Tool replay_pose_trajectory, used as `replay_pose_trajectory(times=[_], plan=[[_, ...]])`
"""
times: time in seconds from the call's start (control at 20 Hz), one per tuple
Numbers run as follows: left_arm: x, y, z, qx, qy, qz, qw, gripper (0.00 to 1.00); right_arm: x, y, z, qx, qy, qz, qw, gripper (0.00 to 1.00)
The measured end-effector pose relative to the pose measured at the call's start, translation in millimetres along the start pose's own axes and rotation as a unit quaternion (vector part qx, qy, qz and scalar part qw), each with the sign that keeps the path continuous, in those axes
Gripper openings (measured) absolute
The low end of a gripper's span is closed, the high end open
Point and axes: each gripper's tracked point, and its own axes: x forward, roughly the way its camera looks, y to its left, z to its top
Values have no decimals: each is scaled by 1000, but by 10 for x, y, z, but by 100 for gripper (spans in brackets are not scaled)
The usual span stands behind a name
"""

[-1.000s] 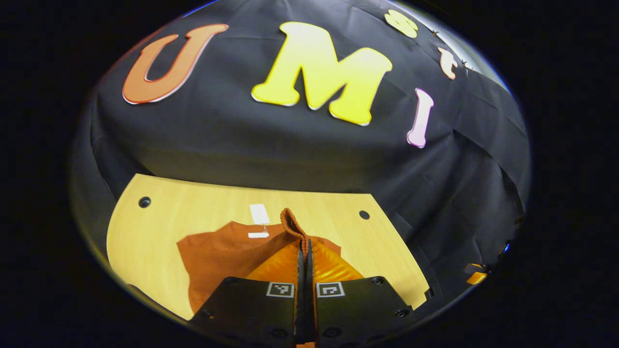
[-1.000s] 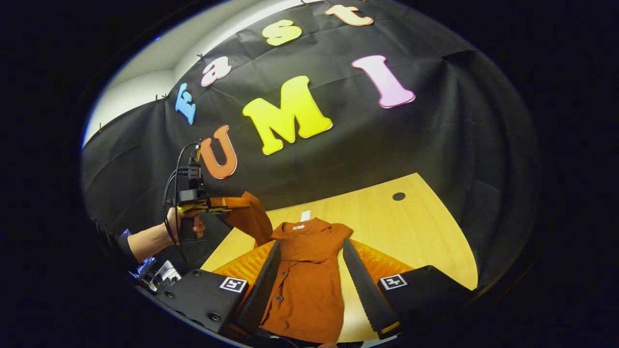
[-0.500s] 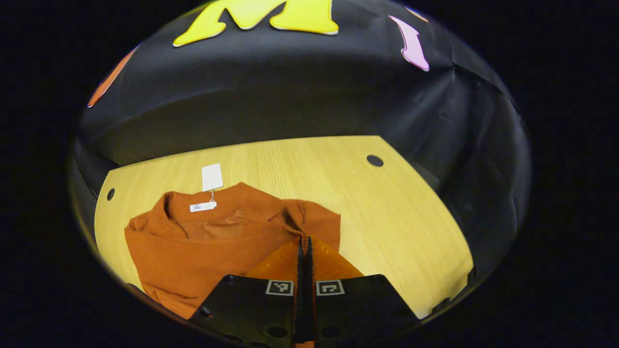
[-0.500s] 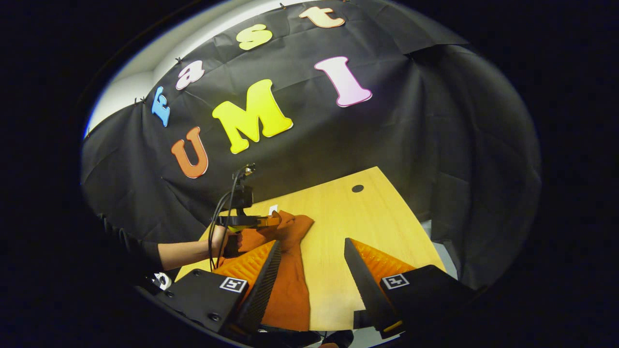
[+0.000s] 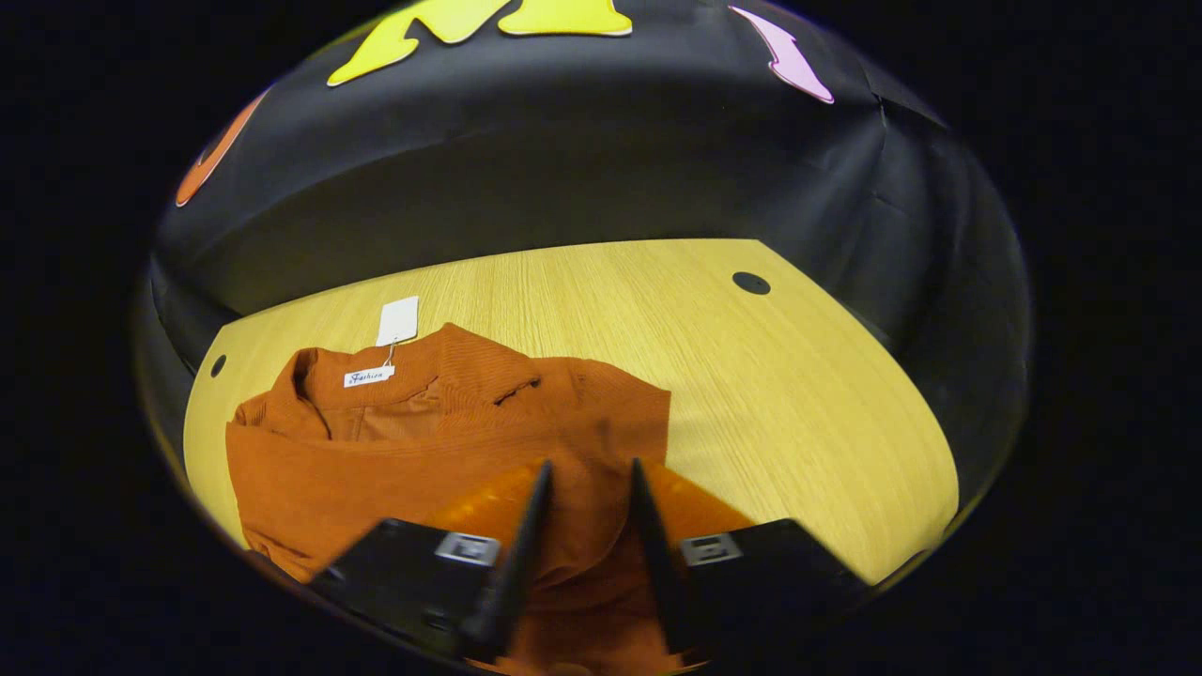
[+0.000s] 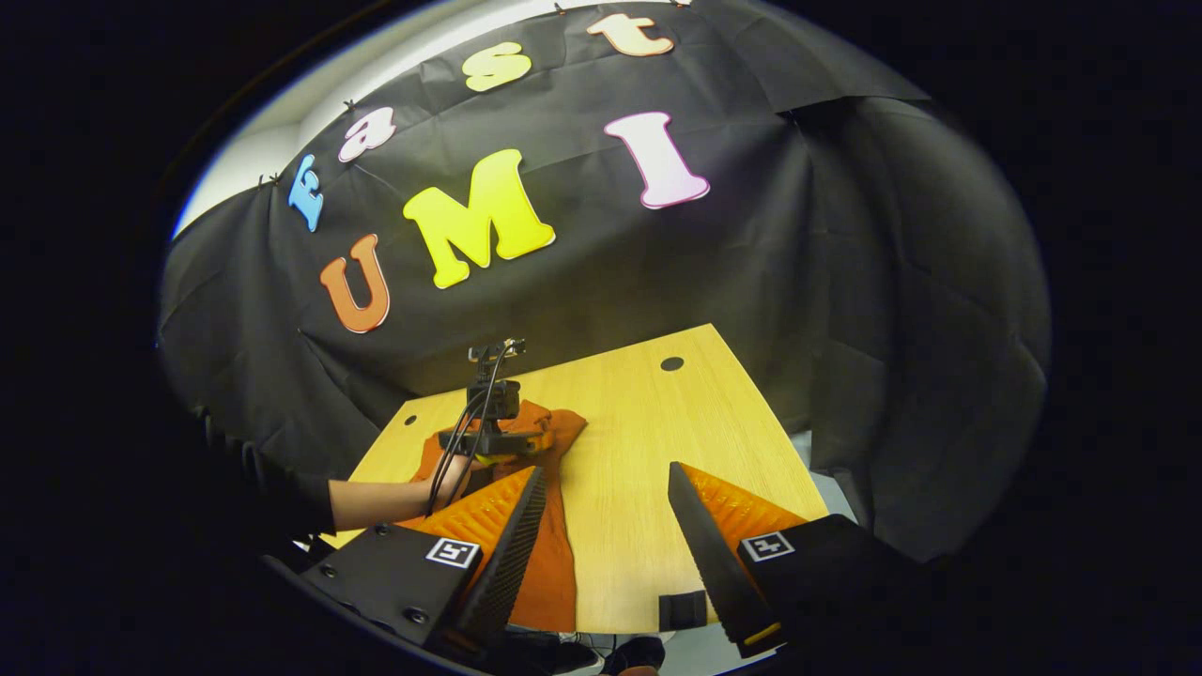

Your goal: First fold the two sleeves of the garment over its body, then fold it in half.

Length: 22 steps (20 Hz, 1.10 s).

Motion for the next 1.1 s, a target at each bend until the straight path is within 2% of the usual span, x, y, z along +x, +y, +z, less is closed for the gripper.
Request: replay_pose_trajectory(times=[0.05,0.1,0.2,0.3,0.35,0.55,0.65,0.85,0.95,1.0,1.1], plan=[[-152,50,81,-5,-19,4,1000,66,14,86,8,-5,-3,3,1000,79],[-380,108,154,-12,-37,7,999,93,35,186,8,-12,-6,6,1000,86],[-994,280,357,-30,-90,11,995,98,86,477,60,-29,-23,14,999,86],[-1613,537,492,-37,-135,25,990,98,164,827,99,-43,-40,24,998,88],[-2150,739,596,-40,-174,45,983,98,205,1001,92,-49,-47,29,997,88],[-3384,1355,647,-53,-256,79,962,97,330,1662,-64,-62,-55,58,995,90],[-3733,1670,493,-52,-276,89,955,97,343,1919,-168,-78,-55,63,993,89],[-4188,2101,253,-44,-310,117,942,98,313,2248,-292,-93,-77,52,991,95],[-4321,2173,7,-50,-306,103,945,100,255,2360,-431,-100,-78,46,991,96],[-4334,2203,-87,-52,-302,98,947,98,245,2340,-497,-102,-73,44,991,96],[-4287,2321,-480,-62,-268,72,959,98,212,2137,-783,-105,-33,36,993,96]])
